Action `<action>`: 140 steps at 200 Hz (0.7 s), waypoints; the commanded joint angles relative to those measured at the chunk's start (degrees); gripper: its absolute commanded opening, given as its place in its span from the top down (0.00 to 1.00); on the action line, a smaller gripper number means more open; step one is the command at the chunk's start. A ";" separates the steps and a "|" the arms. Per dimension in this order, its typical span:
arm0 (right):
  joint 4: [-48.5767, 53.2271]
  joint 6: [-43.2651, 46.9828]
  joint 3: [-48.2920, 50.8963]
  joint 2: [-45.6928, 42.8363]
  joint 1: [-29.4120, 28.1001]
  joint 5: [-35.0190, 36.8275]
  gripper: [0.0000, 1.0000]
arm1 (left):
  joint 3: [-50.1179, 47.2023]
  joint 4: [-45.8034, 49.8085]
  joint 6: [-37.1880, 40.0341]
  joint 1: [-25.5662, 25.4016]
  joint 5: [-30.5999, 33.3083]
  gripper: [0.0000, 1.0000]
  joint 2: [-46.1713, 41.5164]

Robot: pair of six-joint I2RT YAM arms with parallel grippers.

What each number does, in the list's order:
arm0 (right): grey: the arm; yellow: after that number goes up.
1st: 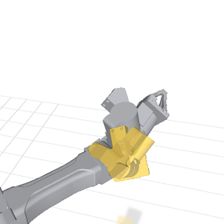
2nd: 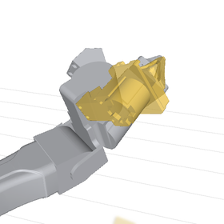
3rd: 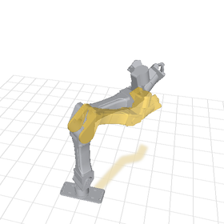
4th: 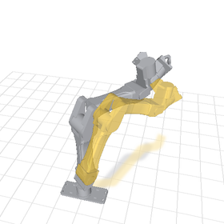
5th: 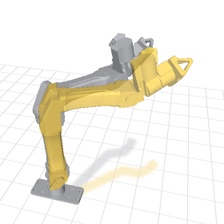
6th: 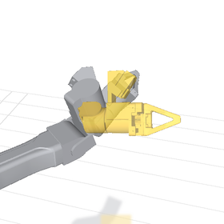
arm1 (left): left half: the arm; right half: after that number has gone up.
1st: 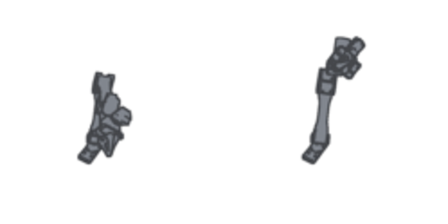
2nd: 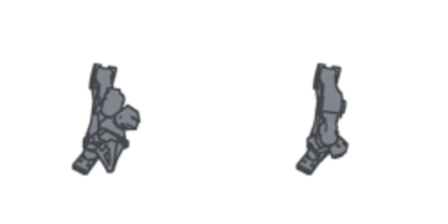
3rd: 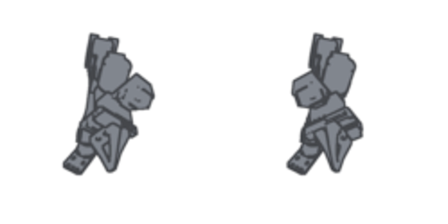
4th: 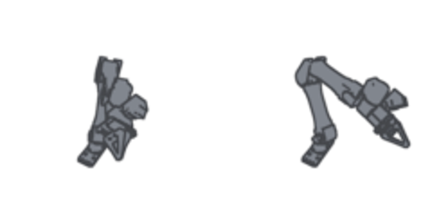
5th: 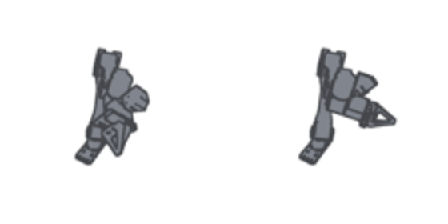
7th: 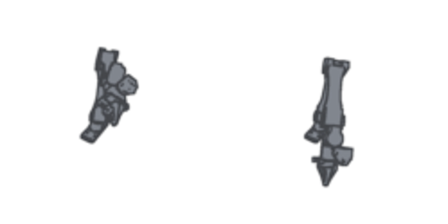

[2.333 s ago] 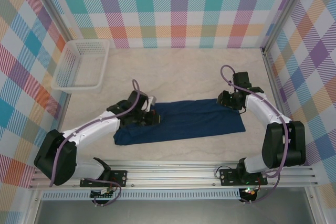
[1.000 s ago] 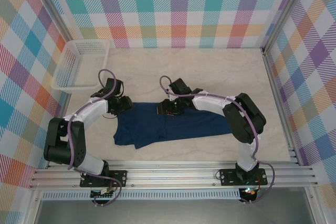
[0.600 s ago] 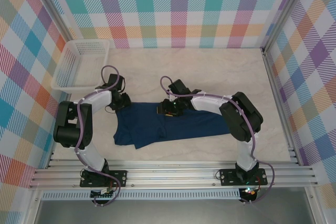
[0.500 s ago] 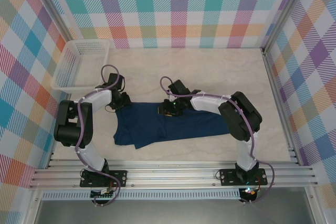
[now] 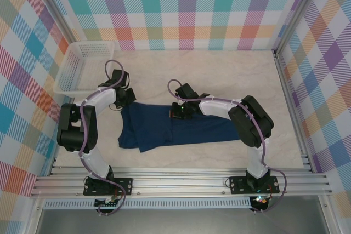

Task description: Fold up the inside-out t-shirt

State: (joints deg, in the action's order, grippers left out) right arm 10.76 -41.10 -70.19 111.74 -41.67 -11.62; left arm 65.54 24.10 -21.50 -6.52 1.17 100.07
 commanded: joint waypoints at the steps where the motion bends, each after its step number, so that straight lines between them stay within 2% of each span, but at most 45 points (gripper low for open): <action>1: 1.52 1.65 -0.75 -3.17 -0.17 1.31 1.00 | 3.10 2.20 1.43 1.47 0.75 0.97 1.19; 57: 1.69 1.81 0.14 -4.42 0.10 2.45 1.00 | 6.55 3.33 1.53 2.82 -1.07 0.95 4.55; 100: 2.15 1.90 0.09 -4.62 0.93 3.14 1.00 | 8.49 2.68 0.98 4.08 -0.98 0.89 7.15; 113: 2.61 1.83 0.27 -4.05 0.89 2.38 0.95 | 9.29 2.83 1.15 4.15 -0.86 0.85 8.05; 140: 3.16 1.72 2.19 -4.02 0.89 1.67 0.84 | 10.26 2.94 1.45 4.17 -0.19 0.70 9.13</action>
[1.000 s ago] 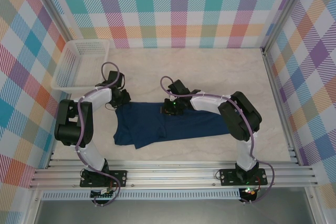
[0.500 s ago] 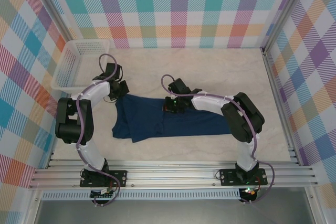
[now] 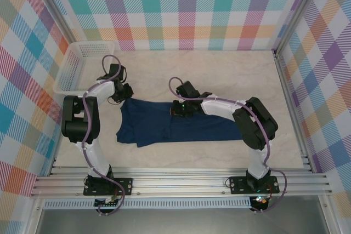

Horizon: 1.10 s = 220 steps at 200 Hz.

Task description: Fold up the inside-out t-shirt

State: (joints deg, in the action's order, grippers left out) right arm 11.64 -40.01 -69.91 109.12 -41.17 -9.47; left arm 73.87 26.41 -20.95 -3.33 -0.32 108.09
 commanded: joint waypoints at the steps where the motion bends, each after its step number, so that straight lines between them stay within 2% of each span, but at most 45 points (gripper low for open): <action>1: 2.35 0.67 2.02 -1.42 0.39 -0.42 0.84 | 1.96 0.64 0.91 0.92 1.34 0.70 1.17; 34: 5.82 4.70 3.16 -4.72 0.50 1.83 0.75 | 3.08 2.07 1.63 1.05 2.22 0.59 0.39; 64: 5.76 10.43 4.87 -9.23 0.31 1.16 0.66 | -3.54 0.02 0.14 1.05 0.92 0.55 -7.70; 81: 3.43 12.45 5.20 -9.92 0.31 -0.45 0.63 | -11.85 -4.90 -2.65 0.88 -5.64 0.54 -14.47; 103: -0.36 11.98 2.13 -6.74 0.30 -5.15 0.61 | -22.78 -11.90 -7.17 -0.65 -14.26 0.53 -22.40; 129: -3.06 11.05 -3.54 -0.77 0.17 -8.36 0.60 | -30.44 -11.80 -7.86 -3.39 -15.53 0.51 -28.69; 158: 0.98 10.96 -8.26 5.52 0.21 -7.60 0.62 | -33.27 -11.62 -7.31 -4.33 -16.35 0.50 -26.77; 192: 5.06 12.34 -7.00 7.27 0.41 -3.27 0.62 | -34.74 -11.04 -5.20 -5.17 -16.14 0.50 -23.83; 220: 7.13 13.72 -5.12 7.87 1.07 -2.88 0.62 | -36.60 -10.95 -5.11 -6.88 -16.47 0.50 -22.41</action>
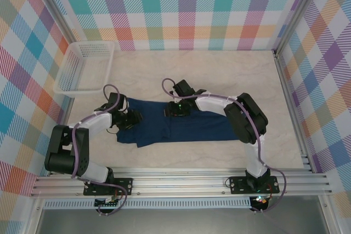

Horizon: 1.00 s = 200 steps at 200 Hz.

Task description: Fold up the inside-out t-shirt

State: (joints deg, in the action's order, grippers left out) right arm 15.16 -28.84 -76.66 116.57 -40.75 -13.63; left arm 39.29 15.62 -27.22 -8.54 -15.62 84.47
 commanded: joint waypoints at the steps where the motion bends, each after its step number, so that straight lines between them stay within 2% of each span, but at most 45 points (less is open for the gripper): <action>1: 3.68 2.60 1.75 0.37 0.71 1.34 0.62 | -2.11 -0.15 1.14 -1.80 -1.17 0.50 1.27; 28: 5.77 4.78 4.76 -1.27 2.60 2.02 0.62 | -3.83 -0.16 0.14 -5.13 -1.78 0.50 1.25; 63: 12.23 11.80 5.99 -3.60 6.37 5.18 0.61 | -4.29 -0.23 -3.35 -12.45 -1.81 0.50 -1.28; 77: 13.59 14.57 6.17 -4.93 7.76 5.74 0.61 | -3.30 3.14 -4.04 -13.39 0.06 0.50 -3.83; 97: 13.74 17.20 6.16 -7.36 7.73 4.19 0.61 | -1.18 7.89 -2.70 -13.37 8.76 0.48 -8.95; 114: 11.31 16.15 7.61 -10.32 7.40 0.85 0.60 | 0.24 11.91 -0.99 -12.84 18.21 0.39 -12.31; 122: 10.16 15.54 8.52 -11.56 7.16 -0.07 0.59 | 0.20 12.44 -0.26 -12.06 19.39 0.35 -13.34; 157: 4.57 13.67 12.26 -16.33 5.04 -1.13 0.56 | 1.38 9.04 3.97 -8.66 11.84 0.19 -10.27; 200: 2.12 11.28 13.34 -13.98 3.62 -1.55 0.58 | 5.79 2.58 5.87 -7.37 5.17 0.06 -1.25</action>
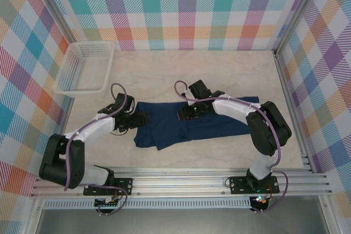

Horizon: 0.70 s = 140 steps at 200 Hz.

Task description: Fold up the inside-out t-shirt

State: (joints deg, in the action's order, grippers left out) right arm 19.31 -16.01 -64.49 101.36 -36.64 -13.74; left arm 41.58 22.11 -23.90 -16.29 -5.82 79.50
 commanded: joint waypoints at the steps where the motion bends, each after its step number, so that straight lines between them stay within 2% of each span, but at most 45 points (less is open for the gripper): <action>1: -2.06 -1.56 1.18 1.31 -0.51 -1.46 0.58 | 3.67 -3.96 2.54 0.34 -4.67 0.06 3.81; 11: -2.51 -1.98 1.62 1.83 -0.67 -1.73 0.58 | 5.22 -3.45 2.83 -0.35 -4.26 0.04 5.71; 29: -3.38 -2.66 2.32 2.24 -0.71 -2.32 0.58 | 8.97 0.89 3.47 -3.57 2.99 0.04 8.75; 61: -4.11 -3.50 3.13 2.81 -0.89 -2.26 0.58 | 12.26 4.70 2.00 -6.41 9.38 0.06 14.18; 108: -4.22 -3.33 3.73 2.63 -0.91 -2.08 0.59 | 13.00 6.44 0.31 -10.85 14.53 0.04 15.95; 140: -4.86 -3.67 4.20 2.84 -0.89 -2.17 0.59 | 12.25 6.95 -0.23 -11.70 15.92 0.03 15.12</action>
State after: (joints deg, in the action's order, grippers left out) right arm 15.66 -19.05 -61.19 103.68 -37.21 -14.68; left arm 53.36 26.46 -23.07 -27.20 7.03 95.33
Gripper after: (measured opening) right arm 0.409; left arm 0.965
